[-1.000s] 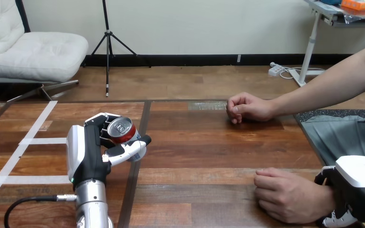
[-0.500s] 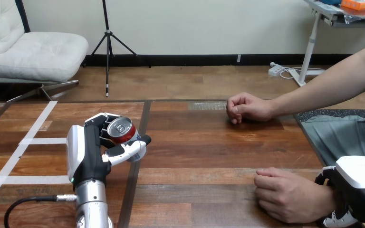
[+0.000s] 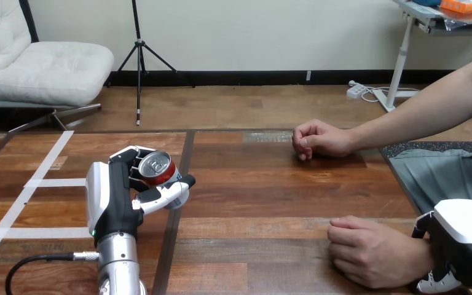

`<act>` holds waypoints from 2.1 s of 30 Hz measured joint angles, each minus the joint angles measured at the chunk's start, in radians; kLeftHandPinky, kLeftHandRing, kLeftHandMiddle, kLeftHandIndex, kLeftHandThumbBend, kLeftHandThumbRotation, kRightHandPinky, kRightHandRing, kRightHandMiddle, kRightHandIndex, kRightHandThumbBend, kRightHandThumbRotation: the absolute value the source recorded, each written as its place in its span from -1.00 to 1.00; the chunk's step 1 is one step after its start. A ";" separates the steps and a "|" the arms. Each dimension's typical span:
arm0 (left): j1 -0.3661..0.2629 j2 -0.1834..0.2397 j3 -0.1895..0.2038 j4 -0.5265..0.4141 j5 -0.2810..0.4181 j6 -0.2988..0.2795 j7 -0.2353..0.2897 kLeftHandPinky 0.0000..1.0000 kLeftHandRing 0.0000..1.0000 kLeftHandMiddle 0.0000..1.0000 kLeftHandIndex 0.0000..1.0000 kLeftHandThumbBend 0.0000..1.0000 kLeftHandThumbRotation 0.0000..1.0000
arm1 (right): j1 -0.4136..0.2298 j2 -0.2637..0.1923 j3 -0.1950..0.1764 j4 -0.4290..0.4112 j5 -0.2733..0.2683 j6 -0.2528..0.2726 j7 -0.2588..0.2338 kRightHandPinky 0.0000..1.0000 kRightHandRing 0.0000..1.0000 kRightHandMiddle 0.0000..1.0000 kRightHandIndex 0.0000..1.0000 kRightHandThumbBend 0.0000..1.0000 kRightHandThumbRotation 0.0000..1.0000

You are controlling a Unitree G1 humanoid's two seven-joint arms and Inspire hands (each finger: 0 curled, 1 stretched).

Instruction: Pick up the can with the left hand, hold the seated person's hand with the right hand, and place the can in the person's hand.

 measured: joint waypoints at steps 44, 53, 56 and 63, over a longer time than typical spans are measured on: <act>0.000 0.001 0.000 0.000 0.001 0.000 0.000 -0.22 -0.15 -0.08 -0.05 0.25 -1.00 | -0.004 0.000 -0.001 0.022 0.031 -0.028 -0.033 -0.37 -0.20 -0.07 -0.07 0.53 -1.00; 0.000 0.001 0.000 0.000 0.001 0.000 0.000 -0.21 -0.14 -0.08 -0.04 0.24 -1.00 | -0.004 0.000 -0.001 0.021 0.037 -0.026 -0.024 -0.29 -0.11 0.02 0.04 0.52 -1.00; 0.000 0.000 0.000 0.000 0.001 0.000 0.000 -0.21 -0.14 -0.08 -0.04 0.23 -1.00 | -0.005 0.000 -0.001 0.021 0.038 -0.025 -0.020 -0.28 -0.10 0.03 0.04 0.50 -1.00; 0.000 0.000 0.000 0.000 0.001 0.000 -0.002 -0.20 -0.14 -0.08 -0.04 0.23 -1.00 | -0.005 0.000 -0.001 0.021 0.039 -0.025 -0.019 -0.24 -0.06 0.06 0.05 0.46 -1.00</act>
